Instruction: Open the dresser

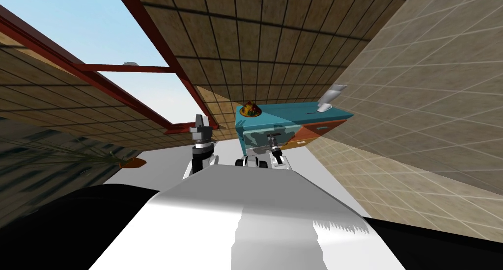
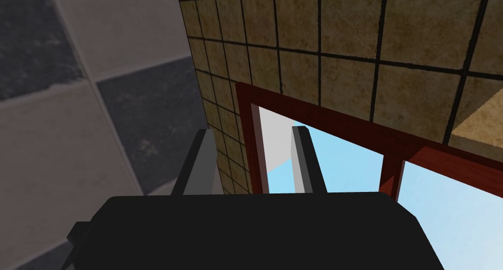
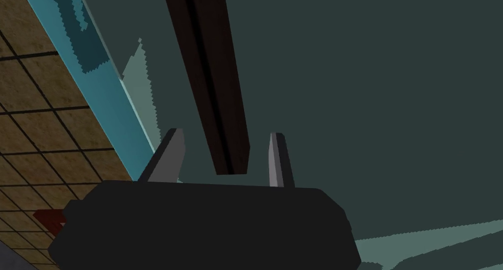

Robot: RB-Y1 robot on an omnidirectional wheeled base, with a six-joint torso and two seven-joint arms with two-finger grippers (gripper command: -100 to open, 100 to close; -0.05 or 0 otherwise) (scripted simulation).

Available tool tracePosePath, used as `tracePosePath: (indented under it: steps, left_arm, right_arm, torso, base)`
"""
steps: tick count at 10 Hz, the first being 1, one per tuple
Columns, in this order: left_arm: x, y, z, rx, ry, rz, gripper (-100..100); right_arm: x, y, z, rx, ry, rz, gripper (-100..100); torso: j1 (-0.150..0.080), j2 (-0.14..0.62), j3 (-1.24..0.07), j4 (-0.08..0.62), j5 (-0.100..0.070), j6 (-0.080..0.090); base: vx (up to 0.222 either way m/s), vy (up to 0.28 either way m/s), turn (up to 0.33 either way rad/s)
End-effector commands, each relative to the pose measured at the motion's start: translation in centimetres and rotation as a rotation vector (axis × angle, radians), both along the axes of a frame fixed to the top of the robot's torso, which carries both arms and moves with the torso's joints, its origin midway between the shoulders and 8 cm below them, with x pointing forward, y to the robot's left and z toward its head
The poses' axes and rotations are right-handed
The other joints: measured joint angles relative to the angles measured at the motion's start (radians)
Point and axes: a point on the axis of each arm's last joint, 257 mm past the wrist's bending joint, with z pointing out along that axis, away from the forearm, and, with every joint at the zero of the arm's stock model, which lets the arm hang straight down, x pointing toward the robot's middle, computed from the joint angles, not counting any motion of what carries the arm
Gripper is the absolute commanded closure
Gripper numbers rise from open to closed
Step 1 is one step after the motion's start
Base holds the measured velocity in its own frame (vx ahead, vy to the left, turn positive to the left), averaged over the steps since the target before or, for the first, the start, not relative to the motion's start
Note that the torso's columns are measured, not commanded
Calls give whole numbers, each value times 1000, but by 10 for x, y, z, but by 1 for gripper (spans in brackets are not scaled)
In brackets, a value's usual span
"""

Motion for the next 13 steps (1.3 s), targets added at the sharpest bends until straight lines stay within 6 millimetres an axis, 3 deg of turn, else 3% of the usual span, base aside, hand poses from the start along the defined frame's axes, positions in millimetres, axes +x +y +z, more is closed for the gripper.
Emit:
tracePosePath:
  steps: [1,10,11,13]
  left_arm:
    - [0,0,0,0,0,0,0]
    - [0,0,0,0,0,0,0]
    - [0,0,0,0,0,0,0]
    - [0,0,0,0,0,0,0]
  right_arm:
    - [1,0,3,0,-2,4,100]
    - [-1,1,6,0,-1,18,100]
    - [11,-4,12,-4,7,9,-100]
    - [22,-7,23,-4,8,2,-100]
  torso:
    - [-2,5,3,0,-1,0]
    - [0,2,1,1,0,0]
    - [0,2,1,2,1,0]
    - [3,-6,-4,0,1,-1]
  base:
    - [-140,-21,-13]
    - [-170,-37,-16]
    - [-133,-27,61]
    - [-63,0,54]
